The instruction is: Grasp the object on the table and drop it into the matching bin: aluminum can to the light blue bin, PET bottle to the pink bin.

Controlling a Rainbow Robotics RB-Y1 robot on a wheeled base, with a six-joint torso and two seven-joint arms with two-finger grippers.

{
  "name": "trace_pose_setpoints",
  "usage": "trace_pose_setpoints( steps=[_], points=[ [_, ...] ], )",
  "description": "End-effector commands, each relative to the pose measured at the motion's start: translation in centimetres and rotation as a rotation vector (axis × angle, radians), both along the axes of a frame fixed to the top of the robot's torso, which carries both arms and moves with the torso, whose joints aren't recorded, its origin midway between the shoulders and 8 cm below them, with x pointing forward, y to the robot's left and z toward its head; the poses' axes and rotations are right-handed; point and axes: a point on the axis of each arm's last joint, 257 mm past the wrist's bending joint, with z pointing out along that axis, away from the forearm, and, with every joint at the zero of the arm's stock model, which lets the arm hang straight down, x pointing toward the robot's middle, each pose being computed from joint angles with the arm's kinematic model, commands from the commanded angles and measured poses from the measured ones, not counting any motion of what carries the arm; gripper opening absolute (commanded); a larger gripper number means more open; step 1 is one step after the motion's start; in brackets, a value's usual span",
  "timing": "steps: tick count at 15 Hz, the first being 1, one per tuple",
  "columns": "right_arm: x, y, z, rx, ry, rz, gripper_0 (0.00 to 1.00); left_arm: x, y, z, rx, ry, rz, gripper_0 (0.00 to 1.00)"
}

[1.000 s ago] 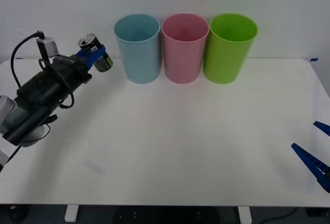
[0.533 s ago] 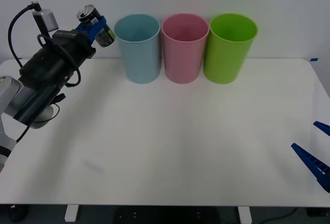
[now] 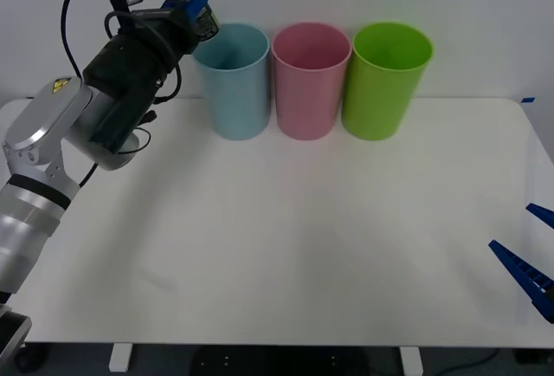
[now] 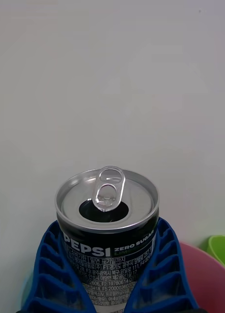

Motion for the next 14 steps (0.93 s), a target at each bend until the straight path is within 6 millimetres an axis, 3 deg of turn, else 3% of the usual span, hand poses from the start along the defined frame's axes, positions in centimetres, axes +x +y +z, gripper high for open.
trace_pose_setpoints(
  steps=[1,9,14],
  points=[
    [0.0,0.0,0.0,0.000,0.000,0.000,1.00,2.5,-1.5,-0.1,0.046,0.031,0.035,0.00],
    [0.0,0.0,0.0,0.000,0.000,0.000,1.00,7.3,-4.6,-0.3,0.141,0.098,0.107,0.01],
    [0.0,0.0,0.0,0.000,0.000,0.000,1.00,7.6,-5.6,-0.3,0.156,0.101,0.131,0.00]
  ],
)
